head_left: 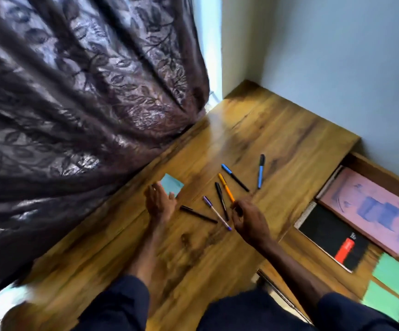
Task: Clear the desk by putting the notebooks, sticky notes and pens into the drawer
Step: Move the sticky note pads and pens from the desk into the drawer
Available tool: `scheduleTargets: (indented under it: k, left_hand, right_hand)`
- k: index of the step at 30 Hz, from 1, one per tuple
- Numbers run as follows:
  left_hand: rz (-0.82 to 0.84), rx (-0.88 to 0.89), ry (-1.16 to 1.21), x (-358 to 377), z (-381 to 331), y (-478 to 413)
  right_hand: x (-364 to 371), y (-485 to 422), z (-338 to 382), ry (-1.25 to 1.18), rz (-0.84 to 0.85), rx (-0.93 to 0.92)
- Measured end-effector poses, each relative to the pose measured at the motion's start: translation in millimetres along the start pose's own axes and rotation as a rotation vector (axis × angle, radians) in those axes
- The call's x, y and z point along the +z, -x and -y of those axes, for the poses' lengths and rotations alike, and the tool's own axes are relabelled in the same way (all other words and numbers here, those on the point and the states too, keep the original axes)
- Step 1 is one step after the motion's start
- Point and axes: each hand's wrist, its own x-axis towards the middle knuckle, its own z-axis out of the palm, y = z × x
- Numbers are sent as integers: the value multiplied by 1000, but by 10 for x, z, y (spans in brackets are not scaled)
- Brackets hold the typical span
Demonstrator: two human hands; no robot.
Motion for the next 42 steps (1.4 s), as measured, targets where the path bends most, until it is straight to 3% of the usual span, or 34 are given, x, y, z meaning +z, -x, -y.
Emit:
scheduleTargets:
  k: [5,11,15,19,21,27,31,34,38,40,42]
  left_hand:
    - [307,-80,-91,-89,216,-436]
    - [458,-141,-23,-95,278,-763]
    - [388,-164,19,-13,309,-826]
    - [224,11,147,-136,-254,-512]
    - [229,147,172,-206,-762,-182]
    - [674,431,352,289,-1998,1187]
    - [960,506,268,960,-2355,2123]
    - [1110,471,166,1397,-2480,2726]
    - [1336,92,167,1822,-2468,3298]
    - [1360,-17,136,1996,-2472,3564]
    - [1304,-12,54,2165,-2491,3767]
  right_hand:
    - [24,167,9,74,25,-4]
    - [-108,378,-116,97,-6,92]
    - [-247,533,-196,72,-42,118]
    - [-428,736,-337,49,-117,234]
    - [-526,873,-443,22,-156,306]
    - [-873,1449,-1051,-11,-297,688]
    - [-1191,2005,-1403,-25,-445,932]
    - [-1417,2417,-1637,-81,-553,1082]
    - [-1611,2881,-1754,-216,-604,1177]
    - [-1675,3102,-1777,-257,-639,1233]
    - [-1697,3301,-1842,-281,-640,1278]
